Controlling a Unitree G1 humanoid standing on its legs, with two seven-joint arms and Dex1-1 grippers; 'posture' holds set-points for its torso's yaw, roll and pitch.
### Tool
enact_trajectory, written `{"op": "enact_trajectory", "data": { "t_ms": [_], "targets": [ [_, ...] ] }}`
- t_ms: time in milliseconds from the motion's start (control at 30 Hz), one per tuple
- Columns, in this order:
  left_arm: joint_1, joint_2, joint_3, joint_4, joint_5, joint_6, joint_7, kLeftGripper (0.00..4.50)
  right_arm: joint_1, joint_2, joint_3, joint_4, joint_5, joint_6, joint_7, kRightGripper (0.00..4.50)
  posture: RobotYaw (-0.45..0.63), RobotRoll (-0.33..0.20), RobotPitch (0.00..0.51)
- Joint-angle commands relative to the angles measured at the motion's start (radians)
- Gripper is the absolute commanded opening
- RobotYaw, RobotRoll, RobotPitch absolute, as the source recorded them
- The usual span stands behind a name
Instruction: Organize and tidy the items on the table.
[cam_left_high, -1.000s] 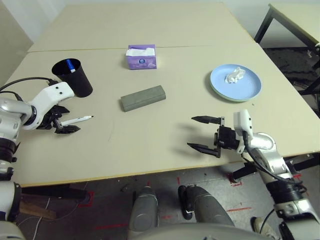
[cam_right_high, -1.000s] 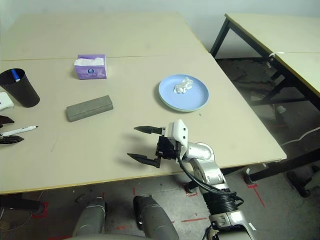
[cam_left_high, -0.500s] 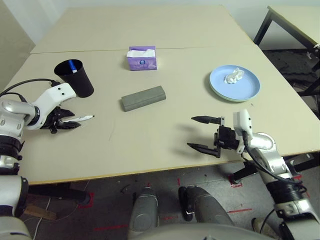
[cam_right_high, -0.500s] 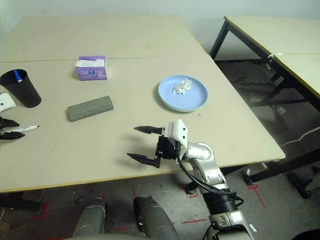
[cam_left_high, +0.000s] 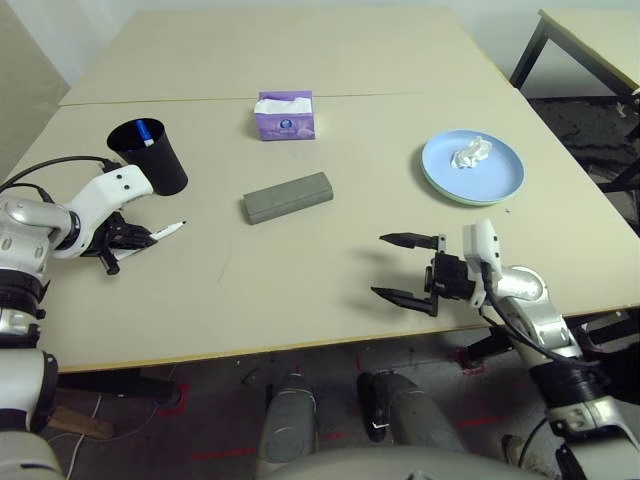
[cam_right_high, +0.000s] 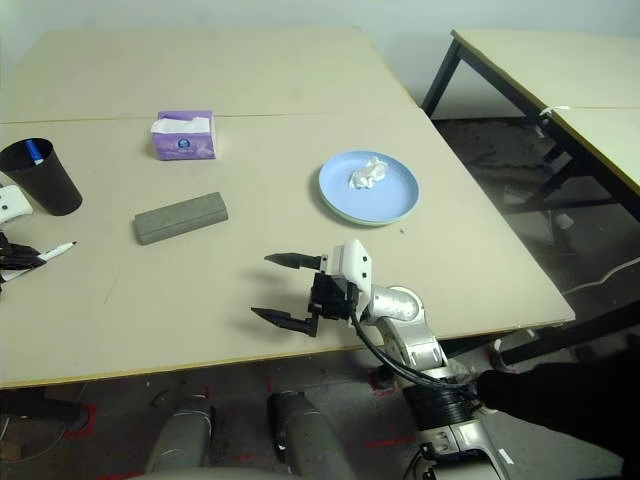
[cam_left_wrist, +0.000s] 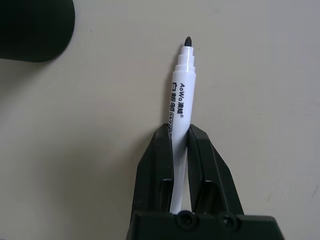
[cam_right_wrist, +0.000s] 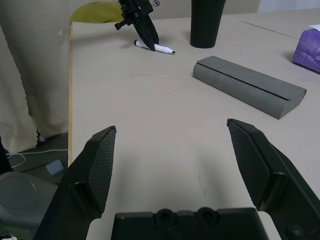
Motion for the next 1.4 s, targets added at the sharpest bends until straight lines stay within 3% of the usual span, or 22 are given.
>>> {"op": "enact_trajectory", "data": {
  "t_ms": [33,133,267,433,633,867,1400],
  "targets": [
    [0.071,-0.001,0.045,-0.118,-0.131,-0.053,-0.163,0.27,-0.007,0.000,0.002,0.011,-0.007,0.005,-0.002,4.50,0.03,0.000,0.157],
    [0.102,-0.031,0.156,-0.252,-0.299,0.013,-0.209,0.27,-0.017,0.004,-0.007,0.028,-0.002,0.004,-0.006,4.50,0.05,0.000,0.157],
    [0.076,-0.100,0.333,-0.371,-0.498,0.151,-0.123,0.27,-0.036,0.021,-0.026,0.053,0.013,0.010,-0.028,4.50,0.06,0.000,0.157],
    [0.040,-0.183,0.511,-0.427,-0.604,0.185,0.104,0.27,-0.060,0.056,-0.075,0.069,0.025,0.040,-0.121,4.50,0.07,0.000,0.156],
    [0.035,-0.257,0.624,-0.452,-0.613,0.129,0.353,0.27,-0.041,0.081,-0.110,0.031,0.040,0.078,-0.192,4.50,0.07,0.000,0.156],
    [-0.015,-0.301,0.628,-0.354,-0.556,0.034,0.564,0.27,-0.003,0.079,-0.086,-0.006,0.024,0.087,-0.189,4.50,0.06,0.000,0.152],
    [-0.297,-0.329,0.423,0.135,-0.317,-0.157,0.752,0.27,0.045,0.080,-0.058,-0.050,0.001,0.076,-0.201,4.50,-0.01,0.000,0.141]
  ]
}}
